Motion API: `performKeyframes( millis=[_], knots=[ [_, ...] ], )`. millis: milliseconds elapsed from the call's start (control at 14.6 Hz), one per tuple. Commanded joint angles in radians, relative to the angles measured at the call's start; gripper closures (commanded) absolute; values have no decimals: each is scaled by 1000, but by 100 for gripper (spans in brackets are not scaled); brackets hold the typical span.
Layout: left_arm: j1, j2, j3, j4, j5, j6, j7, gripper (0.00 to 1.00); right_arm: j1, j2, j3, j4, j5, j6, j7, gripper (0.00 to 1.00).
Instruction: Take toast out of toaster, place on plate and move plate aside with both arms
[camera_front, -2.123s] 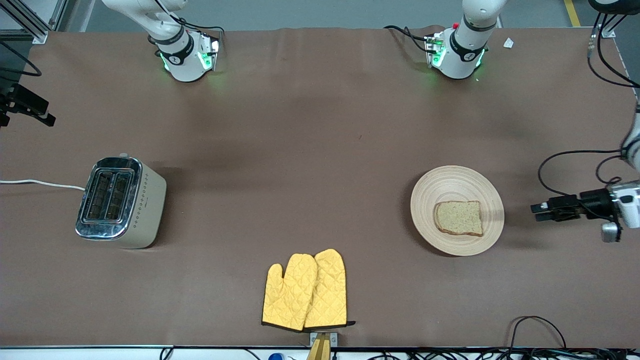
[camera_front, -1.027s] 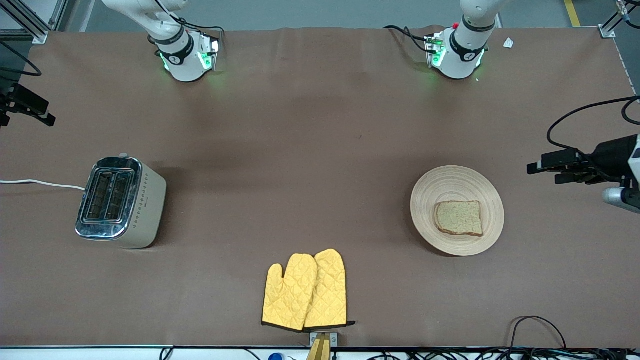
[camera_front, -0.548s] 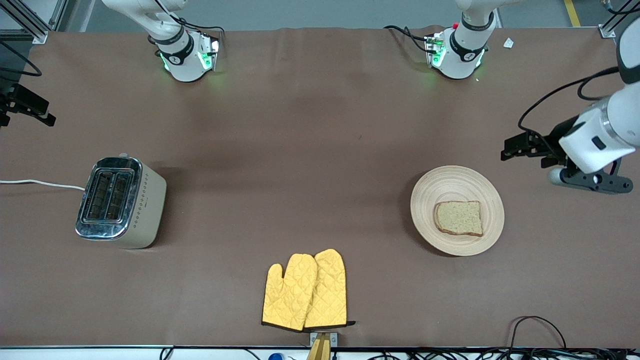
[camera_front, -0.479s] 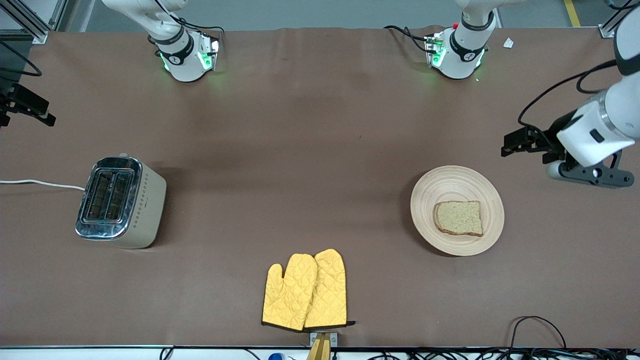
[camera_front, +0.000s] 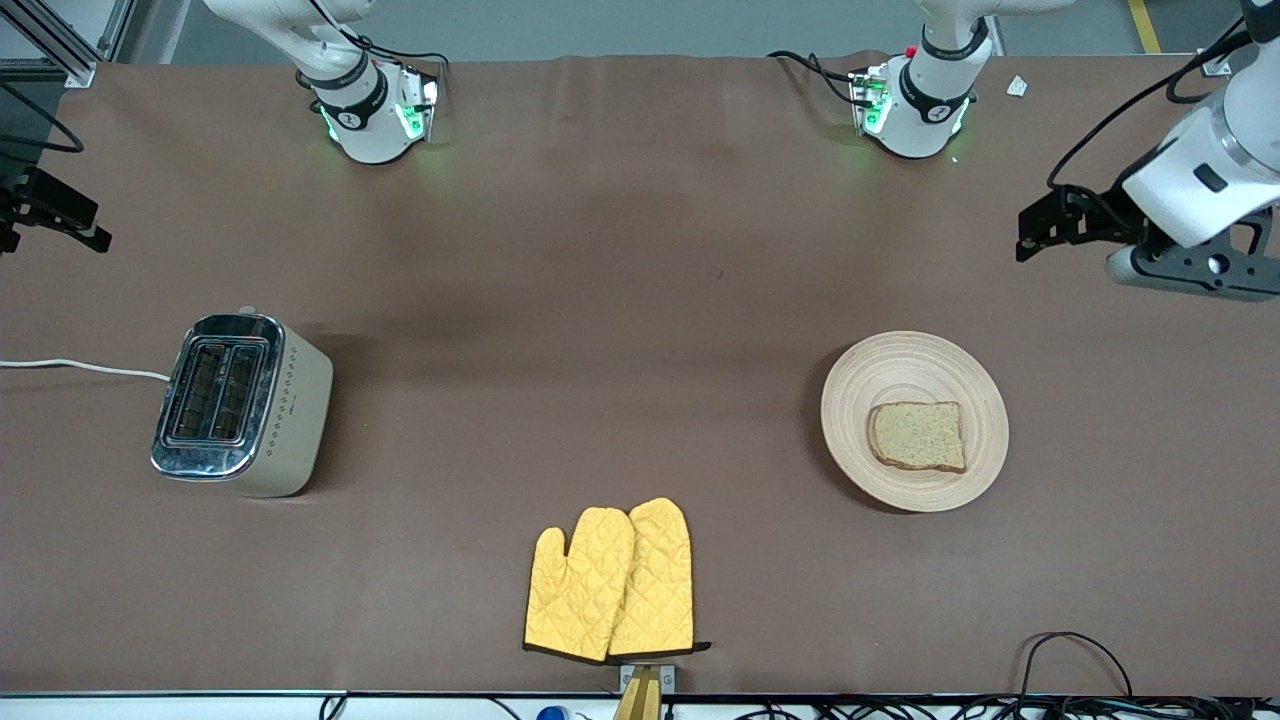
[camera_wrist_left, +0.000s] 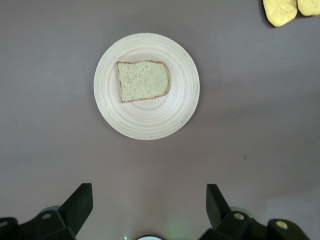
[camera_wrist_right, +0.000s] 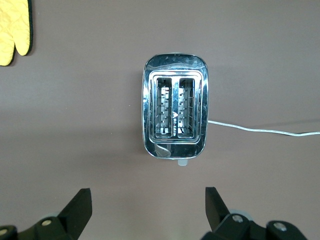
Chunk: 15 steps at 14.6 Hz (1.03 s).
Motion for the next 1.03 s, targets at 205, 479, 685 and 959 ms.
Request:
performKeyframes(
  millis=[205, 479, 685, 959],
  knots=[
    [-4, -112, 7, -126, 60, 7, -46, 0, 1, -16, 2, -14, -20, -2, -5, 0],
    [-1, -125, -4, -126, 102, 8, -49, 0, 1, -16, 2, -14, -19, 0, -5, 0],
    [6, -113, 8, -103, 102, 8, -27, 0, 1, -16, 2, -14, -19, -2, -5, 0],
    [8, -108, 8, -82, 129, 5, -30, 0, 1, -16, 2, -14, -20, 0, -5, 0]
  ],
)
